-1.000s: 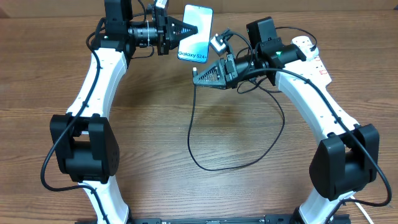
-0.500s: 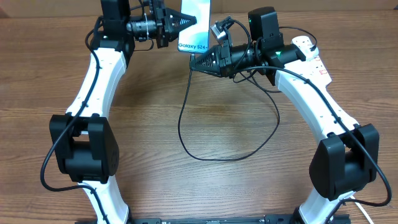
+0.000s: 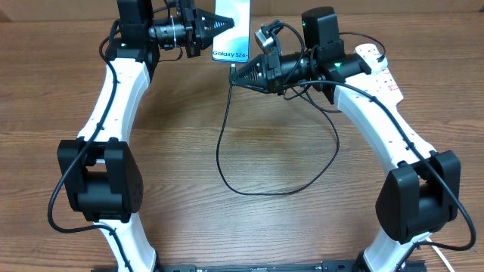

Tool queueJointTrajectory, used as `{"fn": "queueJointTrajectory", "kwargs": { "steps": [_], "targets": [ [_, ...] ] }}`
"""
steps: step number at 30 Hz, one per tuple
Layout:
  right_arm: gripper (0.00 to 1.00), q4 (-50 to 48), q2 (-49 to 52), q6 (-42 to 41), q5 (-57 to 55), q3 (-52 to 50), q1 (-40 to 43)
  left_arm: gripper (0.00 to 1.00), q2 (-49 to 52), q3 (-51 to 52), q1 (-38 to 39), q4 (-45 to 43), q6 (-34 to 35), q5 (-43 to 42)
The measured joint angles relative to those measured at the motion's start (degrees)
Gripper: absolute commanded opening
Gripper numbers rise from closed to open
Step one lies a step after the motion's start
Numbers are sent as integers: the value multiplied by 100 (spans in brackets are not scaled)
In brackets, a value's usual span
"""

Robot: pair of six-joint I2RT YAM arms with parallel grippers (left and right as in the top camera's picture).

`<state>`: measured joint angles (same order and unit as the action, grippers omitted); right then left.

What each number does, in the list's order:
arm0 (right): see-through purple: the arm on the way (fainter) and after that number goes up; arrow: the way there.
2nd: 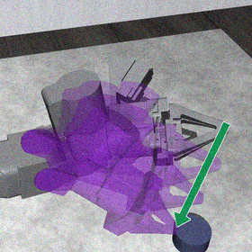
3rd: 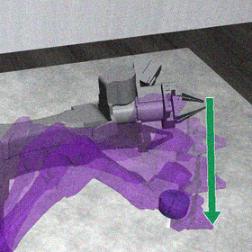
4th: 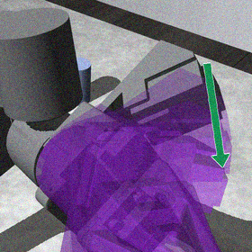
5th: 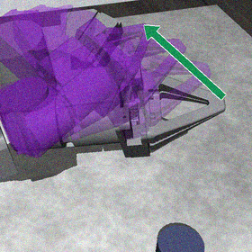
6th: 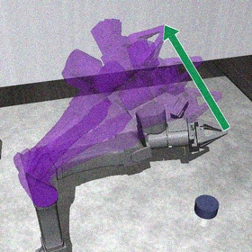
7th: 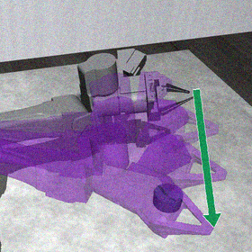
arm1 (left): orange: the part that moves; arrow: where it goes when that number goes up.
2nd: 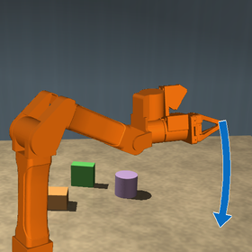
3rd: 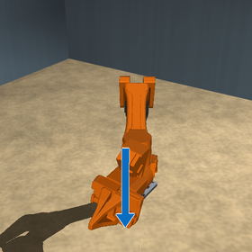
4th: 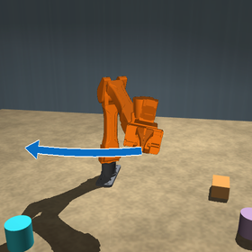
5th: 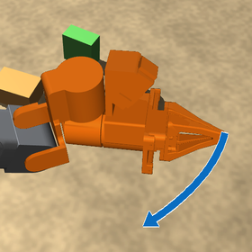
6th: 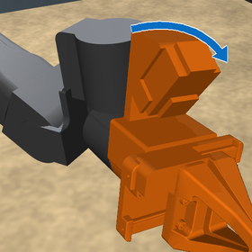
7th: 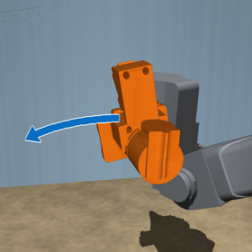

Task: Plug charger to phone and switch on socket
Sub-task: 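Align the plug with the phone's bottom port using the right gripper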

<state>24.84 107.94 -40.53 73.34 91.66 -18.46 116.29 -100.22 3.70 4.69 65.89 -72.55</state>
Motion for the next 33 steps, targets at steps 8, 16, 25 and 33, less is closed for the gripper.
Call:
{"fn": "queueJointTrajectory", "kwargs": {
  "steps": [8,16,25,33],
  "targets": [
    [4,-59,0,-2,22,0,-70,4,0,0,0,4,2,0],
    [4,-186,0,-37,22,0,-70,4,0,0,0,4,2,0],
    [4,-280,0,-144,-22,0,-70,4,0,0,2,7,4,-28],
    [4,-278,0,-146,-28,0,-70,4,0,0,2,4,24,-87]
  ]
}}
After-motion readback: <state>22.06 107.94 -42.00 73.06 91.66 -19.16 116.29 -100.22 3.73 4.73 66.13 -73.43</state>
